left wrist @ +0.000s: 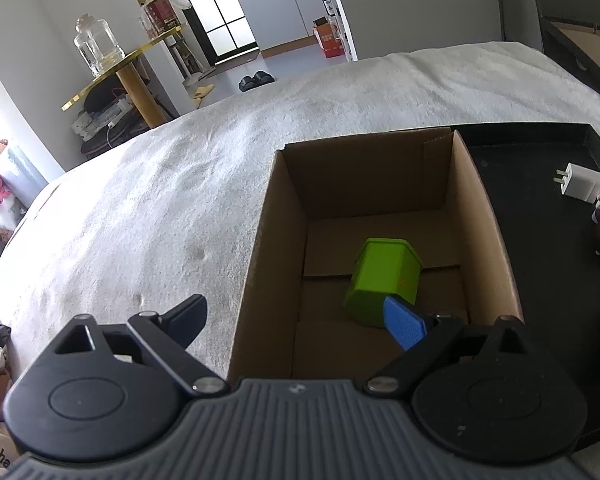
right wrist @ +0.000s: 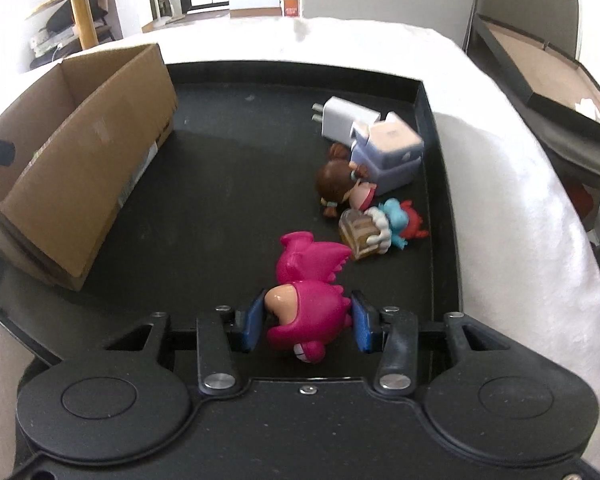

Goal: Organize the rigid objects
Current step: 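Carry the pink plush with the right gripper into the cardboard box and release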

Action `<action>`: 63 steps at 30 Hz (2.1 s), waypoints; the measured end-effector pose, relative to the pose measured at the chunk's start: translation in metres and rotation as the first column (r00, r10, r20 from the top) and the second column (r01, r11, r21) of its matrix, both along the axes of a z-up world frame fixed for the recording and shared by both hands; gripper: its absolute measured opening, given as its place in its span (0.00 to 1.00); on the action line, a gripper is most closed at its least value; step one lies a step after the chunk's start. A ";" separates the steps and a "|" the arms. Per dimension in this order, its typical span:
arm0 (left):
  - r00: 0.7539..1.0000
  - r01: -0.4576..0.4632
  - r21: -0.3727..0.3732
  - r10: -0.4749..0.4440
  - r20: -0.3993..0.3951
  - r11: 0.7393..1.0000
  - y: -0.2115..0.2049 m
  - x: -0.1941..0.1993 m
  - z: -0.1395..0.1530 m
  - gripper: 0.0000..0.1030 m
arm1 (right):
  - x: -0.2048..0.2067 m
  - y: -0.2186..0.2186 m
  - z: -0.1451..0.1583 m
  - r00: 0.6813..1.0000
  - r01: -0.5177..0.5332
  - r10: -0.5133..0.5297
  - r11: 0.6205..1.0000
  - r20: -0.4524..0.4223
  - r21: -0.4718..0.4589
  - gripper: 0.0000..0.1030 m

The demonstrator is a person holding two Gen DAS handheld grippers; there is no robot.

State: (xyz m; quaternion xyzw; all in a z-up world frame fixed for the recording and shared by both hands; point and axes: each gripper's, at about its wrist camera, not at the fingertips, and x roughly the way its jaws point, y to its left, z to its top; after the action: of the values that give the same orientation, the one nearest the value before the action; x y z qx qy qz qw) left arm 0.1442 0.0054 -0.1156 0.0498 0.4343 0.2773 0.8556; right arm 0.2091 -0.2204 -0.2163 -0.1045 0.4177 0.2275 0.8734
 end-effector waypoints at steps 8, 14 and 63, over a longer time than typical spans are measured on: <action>1.000 -0.014 -0.016 0.015 0.019 1.000 0.007 -0.003 0.002 0.92 | -0.001 0.003 0.024 0.998 0.003 -0.005 0.999 0.057 0.041 0.42; 0.998 -0.042 -0.024 0.043 0.051 0.999 0.015 -0.008 0.004 0.92 | -0.002 0.016 0.044 0.994 -0.025 0.019 0.998 0.104 0.053 0.42; 0.978 0.003 -0.217 0.042 0.202 0.976 0.062 -0.037 -0.005 0.09 | -0.029 0.166 0.085 0.865 -0.330 0.355 0.935 0.355 -0.131 0.43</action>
State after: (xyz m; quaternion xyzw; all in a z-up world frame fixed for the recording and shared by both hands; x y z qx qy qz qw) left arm 0.1073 0.0678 -0.1211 -0.0766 0.3716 0.2406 0.8934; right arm 0.1801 -0.0540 -0.1317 -0.2472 0.2258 0.3409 0.8785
